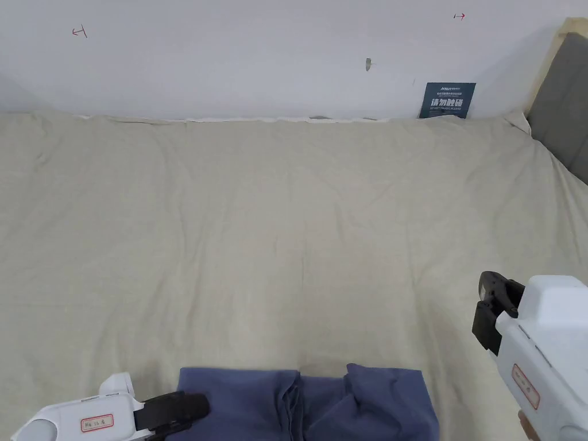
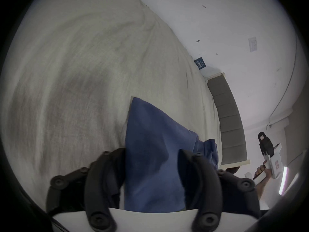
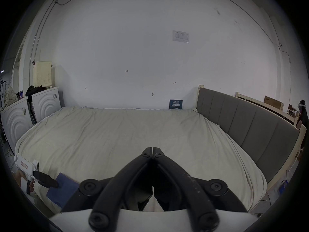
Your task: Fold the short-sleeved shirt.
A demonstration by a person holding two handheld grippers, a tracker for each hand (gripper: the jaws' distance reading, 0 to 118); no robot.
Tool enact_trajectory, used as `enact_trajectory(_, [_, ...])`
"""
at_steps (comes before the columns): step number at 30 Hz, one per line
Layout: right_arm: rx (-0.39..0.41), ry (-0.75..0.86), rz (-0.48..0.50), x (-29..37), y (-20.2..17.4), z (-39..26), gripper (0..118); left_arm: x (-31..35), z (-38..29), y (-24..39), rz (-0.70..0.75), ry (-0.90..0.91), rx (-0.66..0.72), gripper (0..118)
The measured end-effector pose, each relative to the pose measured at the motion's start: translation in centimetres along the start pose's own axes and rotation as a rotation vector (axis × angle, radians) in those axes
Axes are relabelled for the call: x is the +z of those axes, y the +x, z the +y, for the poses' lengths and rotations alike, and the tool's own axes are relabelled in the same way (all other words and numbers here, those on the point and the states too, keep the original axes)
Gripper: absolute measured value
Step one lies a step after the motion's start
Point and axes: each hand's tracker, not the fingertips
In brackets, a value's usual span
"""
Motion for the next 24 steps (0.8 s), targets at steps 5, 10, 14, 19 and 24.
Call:
enact_trajectory(5, [-0.012, -0.002, 0.003, -0.1, -0.3, 0.0, 2, -0.4, 0.0, 1.0, 0.068, -0.007, -0.086, 13])
enact_trajectory(10, [-0.01, 0.002, 0.014, 0.0, -0.7, 0.2, 2, 0.8, 0.0, 1.3, 0.115, 0.032, -0.195, 9])
enact_trajectory(14, [-0.015, 0.017, 0.03, 0.2, -0.9, 0.5, 2, 3.0, 1.2, 0.0, 0.138, 0.075, -0.206, 9])
enact_trajectory(19, [-0.021, 0.034, 0.056, -0.1, -1.0, 0.3, 2, 7.7, 1.8, -0.8, 0.233, 0.144, -0.224, 9])
enact_trajectory(24, [-0.025, 0.046, 0.074, 0.5, -1.2, 0.3, 2, 9.8, 1.4, 1.7, 0.339, 0.182, -0.287, 9])
